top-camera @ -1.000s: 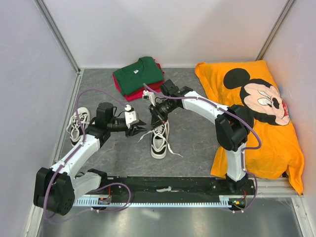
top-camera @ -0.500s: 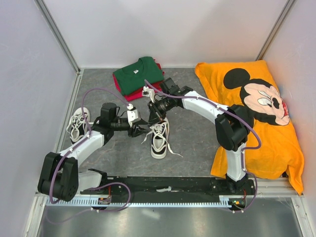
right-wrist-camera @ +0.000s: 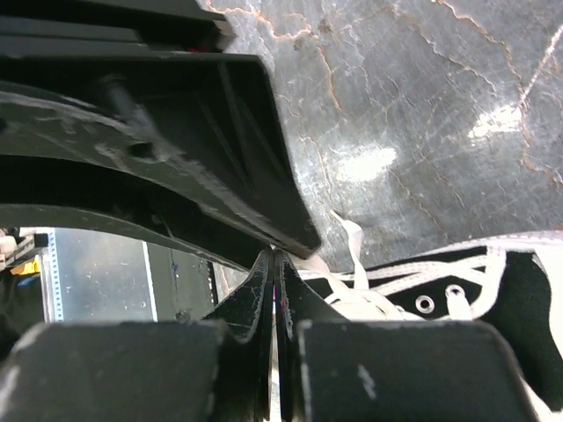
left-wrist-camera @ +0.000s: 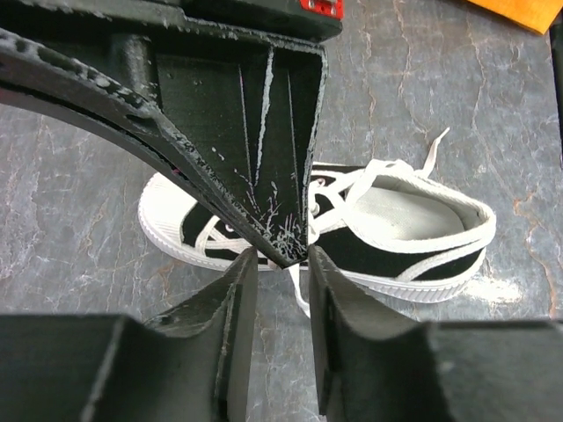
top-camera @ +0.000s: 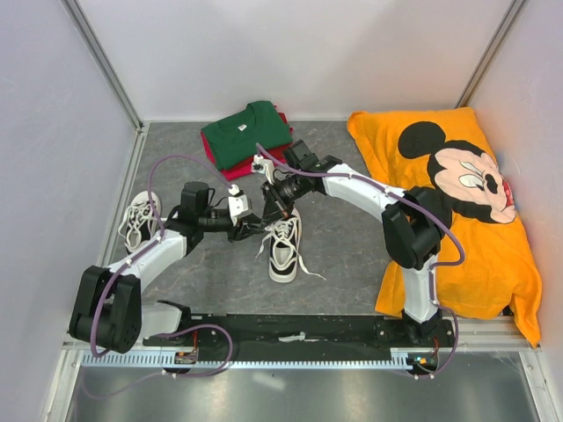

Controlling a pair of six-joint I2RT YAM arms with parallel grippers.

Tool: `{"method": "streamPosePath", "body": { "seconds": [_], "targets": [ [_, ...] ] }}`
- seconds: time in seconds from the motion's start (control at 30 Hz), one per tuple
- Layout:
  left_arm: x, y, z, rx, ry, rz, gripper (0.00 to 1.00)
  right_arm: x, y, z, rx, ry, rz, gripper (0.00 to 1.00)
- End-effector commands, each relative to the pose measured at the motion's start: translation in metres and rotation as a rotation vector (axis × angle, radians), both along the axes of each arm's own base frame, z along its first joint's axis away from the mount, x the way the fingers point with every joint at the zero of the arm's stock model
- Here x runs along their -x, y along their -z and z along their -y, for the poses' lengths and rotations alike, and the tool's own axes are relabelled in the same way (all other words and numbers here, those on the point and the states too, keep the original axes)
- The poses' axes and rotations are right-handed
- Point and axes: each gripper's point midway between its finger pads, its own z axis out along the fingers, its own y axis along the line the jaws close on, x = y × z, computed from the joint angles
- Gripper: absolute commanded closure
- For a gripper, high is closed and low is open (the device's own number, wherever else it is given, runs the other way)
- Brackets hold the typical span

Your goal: Tie the shoes

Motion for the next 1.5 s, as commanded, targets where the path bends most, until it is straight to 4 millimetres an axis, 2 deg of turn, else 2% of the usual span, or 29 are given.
{"method": "streamPosePath", "body": {
  "seconds": [0.0,0.1,0.17,0.23,0.4,0.43,0.47,0.53,0.6,0.67,0.73,0.77,0.83,1.07,1.2,1.33,1.47],
  "targets": [
    [-0.004,-0.002,0.002,-0.028,0.050,0.073,0.60,0.005,-0.015,-0.008,-0.067,-0.035,0.015,0.98],
    [-0.008,0.001,0.003,-0.045,0.072,0.103,0.59,0.005,-0.014,-0.006,-0.064,-0.034,0.020,0.98],
    [-0.012,0.002,0.002,-0.059,0.073,0.111,0.63,0.007,-0.014,-0.005,-0.060,-0.035,0.024,0.98],
    [-0.013,0.000,0.004,-0.051,0.087,0.119,0.72,0.006,-0.013,-0.004,-0.059,-0.034,0.031,0.98],
    [-0.008,-0.010,0.009,-0.010,0.129,0.114,0.85,0.006,-0.012,-0.004,-0.057,-0.032,0.029,0.95],
    [-0.006,-0.009,0.010,-0.008,0.135,0.108,0.91,0.006,-0.014,-0.003,-0.058,-0.030,0.035,0.94],
    [-0.006,-0.009,0.009,-0.012,0.136,0.107,0.94,0.006,-0.015,-0.002,-0.057,-0.027,0.037,0.88],
    [-0.005,-0.005,0.006,-0.029,0.134,0.096,0.98,0.002,-0.017,0.002,-0.056,-0.015,0.046,0.82],
    [-0.005,-0.004,0.001,-0.030,0.117,0.081,0.98,-0.002,-0.023,0.012,-0.047,0.009,0.065,0.59],
    [-0.008,-0.003,-0.005,-0.032,0.097,0.072,0.98,-0.002,-0.027,0.023,-0.028,0.016,0.087,0.45],
    [-0.008,0.000,-0.008,-0.042,0.092,0.063,0.98,-0.003,-0.032,0.034,-0.014,0.021,0.119,0.44],
    [-0.010,0.001,-0.010,-0.045,0.086,0.065,0.98,-0.001,-0.027,0.041,0.010,0.021,0.123,0.44],
    [-0.011,0.004,-0.012,-0.050,0.079,0.057,0.99,0.001,-0.028,0.051,0.020,0.033,0.137,0.44],
    [-0.016,0.011,-0.015,-0.083,0.069,0.039,0.99,0.029,0.018,0.084,0.138,0.012,0.144,0.50],
    [-0.017,0.014,-0.015,-0.090,0.072,0.040,0.98,0.041,0.029,0.085,0.142,0.013,0.133,0.52],
    [-0.018,0.016,-0.016,-0.095,0.071,0.038,0.98,0.042,0.034,0.081,0.140,0.033,0.143,0.52],
    [-0.018,0.016,-0.016,-0.095,0.071,0.041,0.98,0.036,0.042,0.077,0.152,0.060,0.157,0.52]
  ]
}}
